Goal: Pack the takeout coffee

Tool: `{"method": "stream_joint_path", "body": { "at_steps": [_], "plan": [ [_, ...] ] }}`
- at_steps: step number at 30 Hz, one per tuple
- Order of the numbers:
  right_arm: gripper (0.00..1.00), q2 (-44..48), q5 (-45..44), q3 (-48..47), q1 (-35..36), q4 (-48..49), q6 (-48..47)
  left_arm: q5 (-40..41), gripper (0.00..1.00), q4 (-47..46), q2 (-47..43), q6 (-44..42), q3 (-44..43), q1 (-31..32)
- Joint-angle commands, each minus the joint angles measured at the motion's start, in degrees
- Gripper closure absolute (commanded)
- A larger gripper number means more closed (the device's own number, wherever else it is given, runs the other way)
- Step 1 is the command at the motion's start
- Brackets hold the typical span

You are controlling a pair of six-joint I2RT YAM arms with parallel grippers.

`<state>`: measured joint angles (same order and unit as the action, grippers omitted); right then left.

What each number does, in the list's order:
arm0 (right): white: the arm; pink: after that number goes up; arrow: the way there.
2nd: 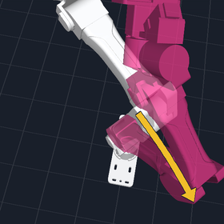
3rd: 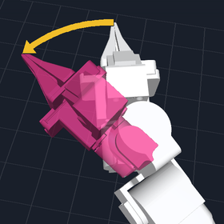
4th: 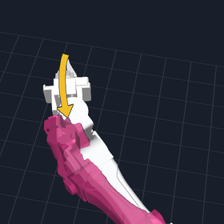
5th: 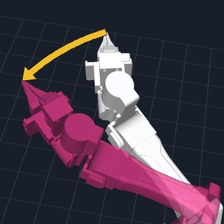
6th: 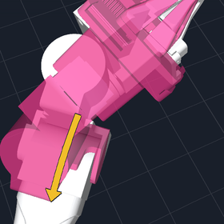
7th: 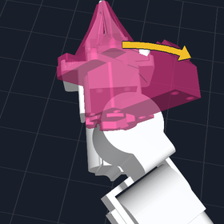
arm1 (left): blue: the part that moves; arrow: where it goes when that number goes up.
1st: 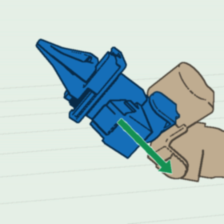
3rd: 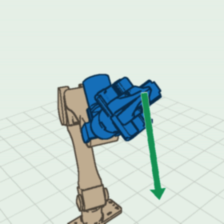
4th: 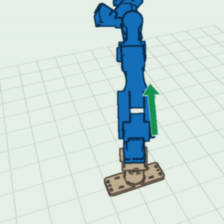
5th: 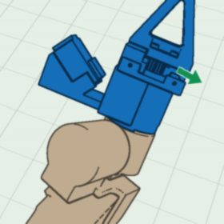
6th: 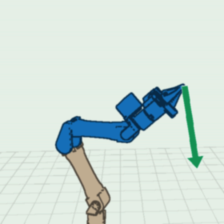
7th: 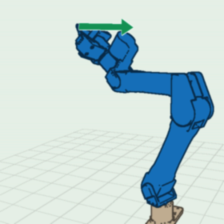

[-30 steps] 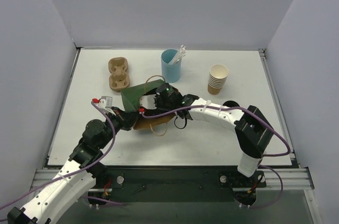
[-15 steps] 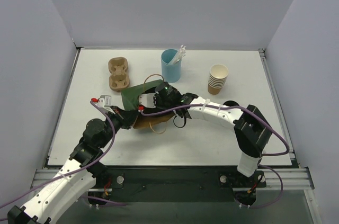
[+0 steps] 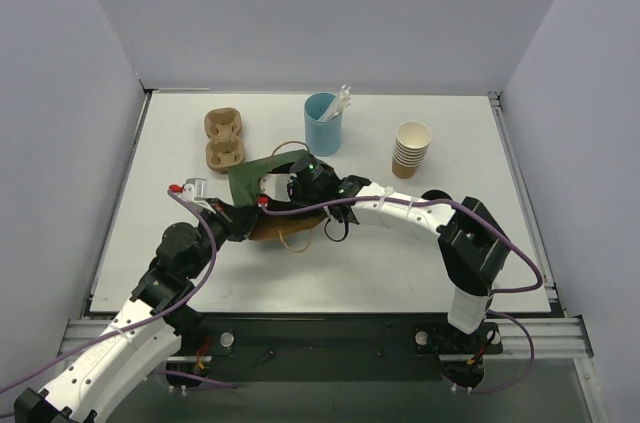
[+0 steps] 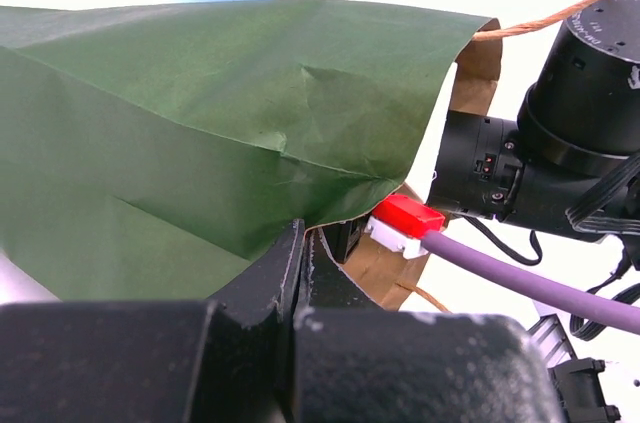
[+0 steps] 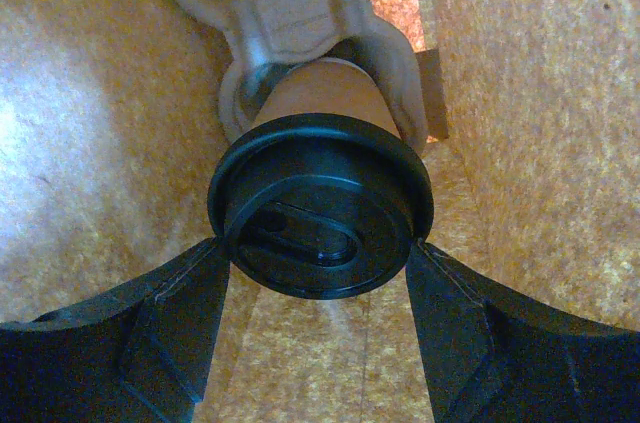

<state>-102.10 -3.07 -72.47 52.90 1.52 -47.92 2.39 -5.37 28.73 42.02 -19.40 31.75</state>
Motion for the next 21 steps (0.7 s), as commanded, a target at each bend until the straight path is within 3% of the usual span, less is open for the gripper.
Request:
{"method": "stream_joint_path", "body": {
  "at_steps": [1,3,7,10,21],
  "plan": [
    [0.46,-0.38,1.75,-1.62,-0.17,-2.4,6.08,-2.83,1.0,1.15,0.45,1.66,-2.66,0.33],
    [0.45,0.58,2.62,-1.63,-0.61,-3.18,6.17,-1.34,1.0,1.15,0.62,2.54,-2.75,0.33],
    [0.29,1.99,4.83,-2.06,-1.31,-5.29,5.03,-1.34,1.0,0.8,1.06,2.63,-3.01,0.33],
    [0.22,2.7,5.53,-2.85,-1.75,-6.61,4.85,-1.34,1.0,1.06,1.33,2.72,-3.36,0.33],
    [0.18,4.46,5.01,-4.61,-2.45,-9.69,5.38,-0.11,1.0,3.78,2.12,3.95,-5.21,0.33]
  ]
}}
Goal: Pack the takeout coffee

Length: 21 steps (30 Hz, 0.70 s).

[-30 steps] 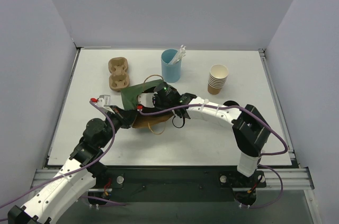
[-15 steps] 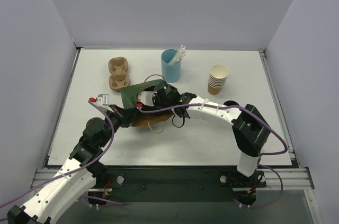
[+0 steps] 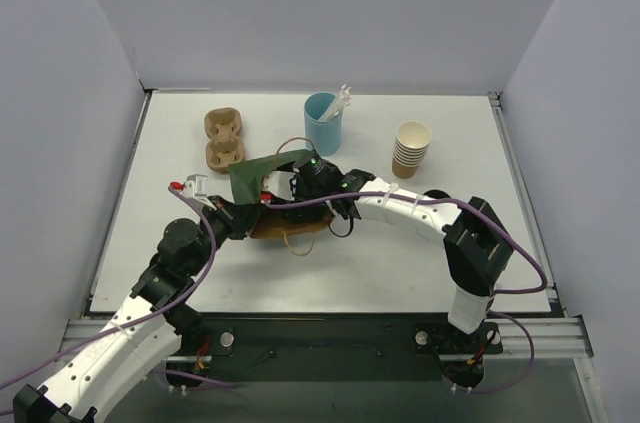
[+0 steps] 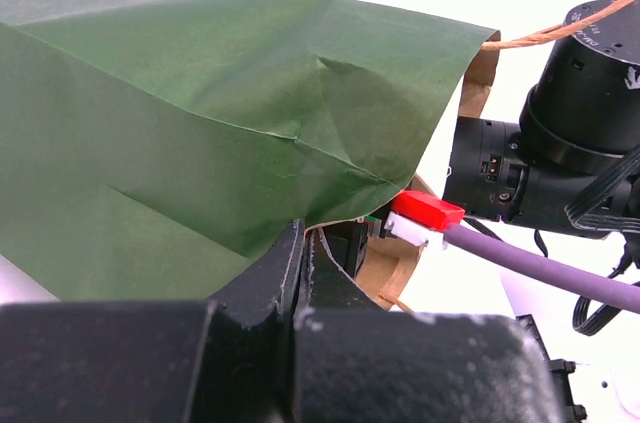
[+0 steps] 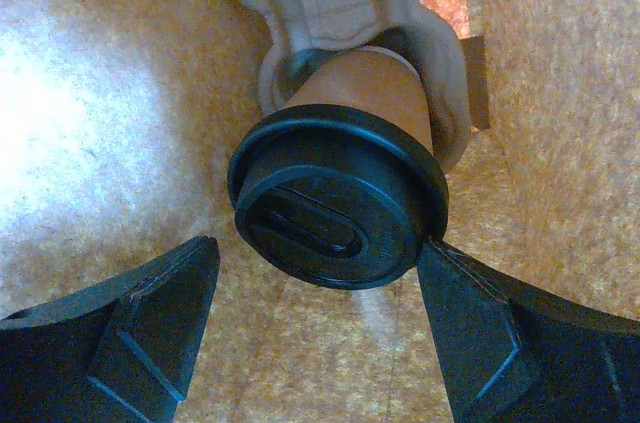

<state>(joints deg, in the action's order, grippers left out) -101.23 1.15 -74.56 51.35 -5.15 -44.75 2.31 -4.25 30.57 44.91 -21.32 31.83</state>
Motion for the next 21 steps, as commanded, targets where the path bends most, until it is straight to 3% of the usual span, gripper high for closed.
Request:
{"method": "stream_joint_path", "body": {
  "at_steps": [1,13,21],
  "plan": [
    [0.18,3.67,0.79,-2.43,-0.99,-3.37,2.21,0.07,1.0,3.19,0.46,1.15,-3.64,0.25],
    [0.11,5.43,-0.97,-4.36,-1.87,-6.89,4.85,0.24,1.0,7.15,1.07,0.97,-6.01,0.25],
    [0.19,6.13,-0.97,-4.8,-2.22,-7.95,6.43,0.59,1.0,8.82,1.07,1.41,-6.63,0.25]
  ]
}}
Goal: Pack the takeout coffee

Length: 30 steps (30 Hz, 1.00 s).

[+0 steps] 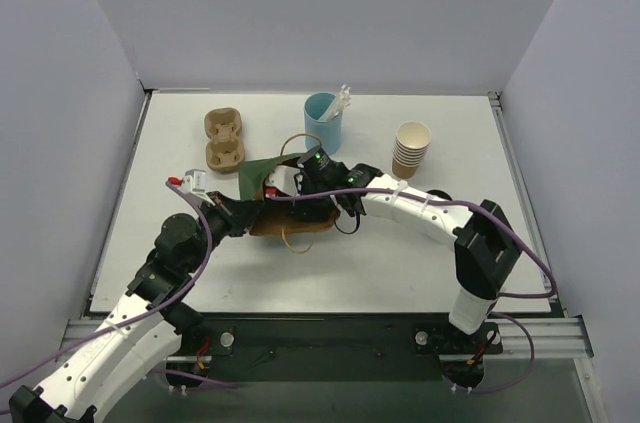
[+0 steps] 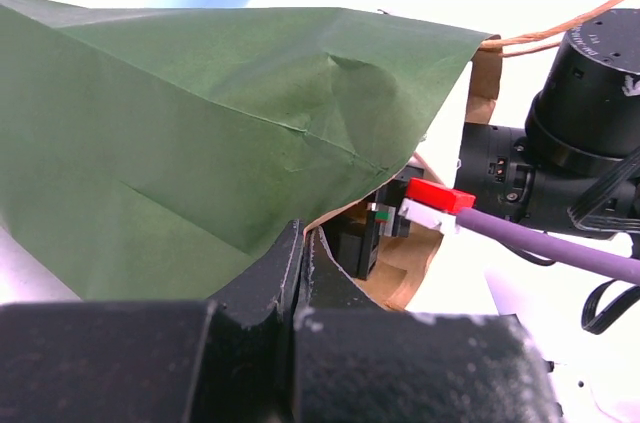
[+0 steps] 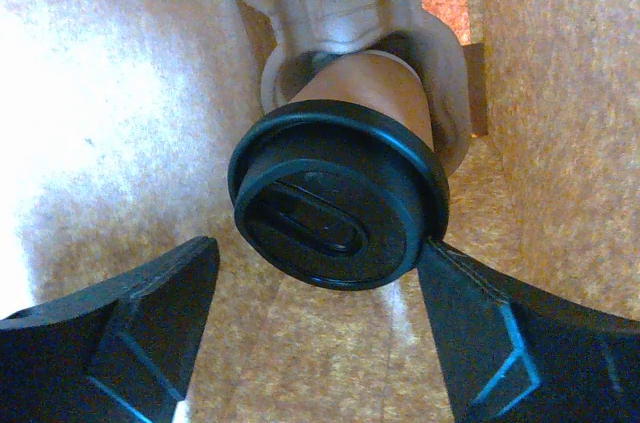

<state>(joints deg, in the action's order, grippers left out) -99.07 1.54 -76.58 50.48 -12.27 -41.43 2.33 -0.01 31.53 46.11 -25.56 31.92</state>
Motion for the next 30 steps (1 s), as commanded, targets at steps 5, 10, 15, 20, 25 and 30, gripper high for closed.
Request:
{"method": "stream_joint_path", "body": {
  "at_steps": [5,10,15,20,25,30],
  "plan": [
    [0.27,4.85,-3.21,-2.18,-1.44,-1.0,3.37,1.19,1.0,5.9,0.9,0.65,-3.79,0.16],
    [0.32,5.72,-3.39,-1.39,-1.35,-2.23,1.88,2.24,1.0,6.87,0.82,1.88,-4.93,0.16],
    [0.34,6.96,-2.16,-1.21,-1.43,-3.72,0.47,2.68,1.0,7.83,0.9,2.06,-5.99,0.16],
    [0.33,7.92,-1.98,-2.52,-1.26,-5.3,0.3,2.68,1.0,8.62,1.43,2.06,-7.22,0.16],
    [0.32,7.92,-1.98,-4.37,-1.26,-6.89,0.3,2.59,1.0,9.77,2.4,1.27,-8.63,0.16],
    [0.3,7.92,-1.98,-5.42,-1.08,-7.94,0.56,2.59,1.0,11.08,3.36,1.0,-9.85,0.16]
  ]
}}
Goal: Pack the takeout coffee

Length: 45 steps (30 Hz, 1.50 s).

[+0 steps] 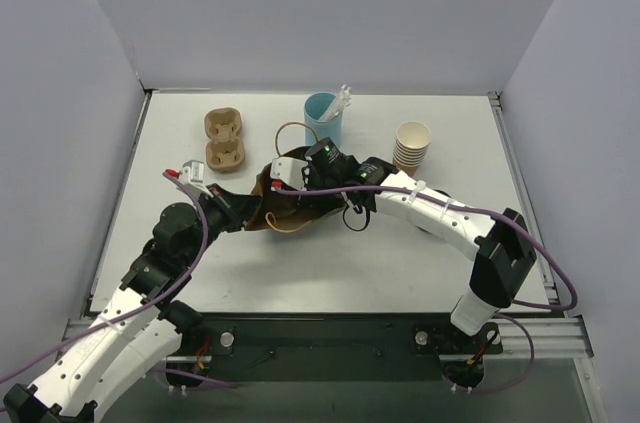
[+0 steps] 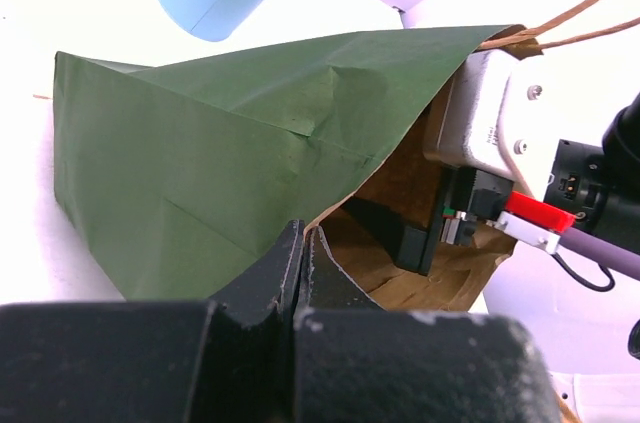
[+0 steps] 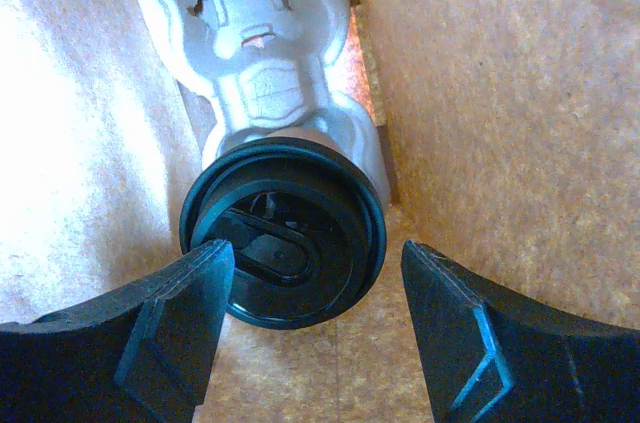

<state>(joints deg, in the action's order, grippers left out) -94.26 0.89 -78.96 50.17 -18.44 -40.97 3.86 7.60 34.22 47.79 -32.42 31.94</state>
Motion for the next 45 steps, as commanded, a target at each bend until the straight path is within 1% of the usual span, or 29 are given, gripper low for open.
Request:
{"method": "stream_joint_path", "body": {
  "at_steps": [1,6,8,13,17,21,25,29,33,36,37,39,40,45],
  "plan": [
    [0.3,3.29,-1.32,-3.22,-0.78,-1.87,0.19,0.98,1.0,3.57,0.76,-0.77,-3.17,0.14],
    [0.27,3.12,-1.33,-4.1,-0.69,-2.39,0.01,1.06,1.0,4.27,1.55,-1.82,-4.4,0.14],
    [0.26,2.94,0.15,-4.36,-0.69,-2.48,0.19,1.06,1.0,4.62,1.91,-2.09,-4.84,0.14],
    [0.27,2.32,0.7,-4.36,-0.6,-2.75,0.45,0.89,1.0,5.5,3.39,-3.14,-6.86,0.14],
    [0.34,2.32,1.66,-4.1,-0.25,-3.01,0.8,0.89,1.0,6.9,4.37,-3.58,-8.35,0.14],
    [0.36,2.94,2.72,-4.1,-0.07,-3.18,0.72,0.89,0.99,6.99,4.89,-3.67,-9.23,0.14],
    [0.41,2.94,3.42,-5.15,-0.07,-4.06,0.37,1.06,0.98,7.26,5.77,-4.02,-10.2,0.14],
    [0.43,2.94,4.3,-6.56,-0.07,-4.68,0.19,1.41,0.91,7.78,6.39,-4.2,-11.17,0.14],
    [0.43,2.85,4.83,-7.88,-0.07,-5.47,0.19,2.03,0.79,7.7,6.74,-4.2,-11.34,0.14],
    [0.44,3.03,4.83,-8.58,-0.07,-5.82,0.19,2.73,0.74,7.61,6.83,-4.81,-11.96,0.14],
    [0.44,3.03,4.74,-8.75,-0.07,-5.91,0.19,3.43,0.7,7.61,7.0,-5.07,-12.4,0.14],
    [0.45,3.03,4.48,-9.54,-0.25,-5.82,0.28,4.14,0.64,7.43,7.18,-5.95,-13.01,0.14],
    [0.46,2.85,4.22,-9.98,-0.25,-5.82,0.36,4.58,0.59,7.43,7.53,-6.3,-13.28,0.14],
    [0.48,2.15,4.65,-13.14,-0.78,-5.65,1.68,7.65,0.49,7.43,8.41,-8.85,-16.26,0.14]
  ]
}}
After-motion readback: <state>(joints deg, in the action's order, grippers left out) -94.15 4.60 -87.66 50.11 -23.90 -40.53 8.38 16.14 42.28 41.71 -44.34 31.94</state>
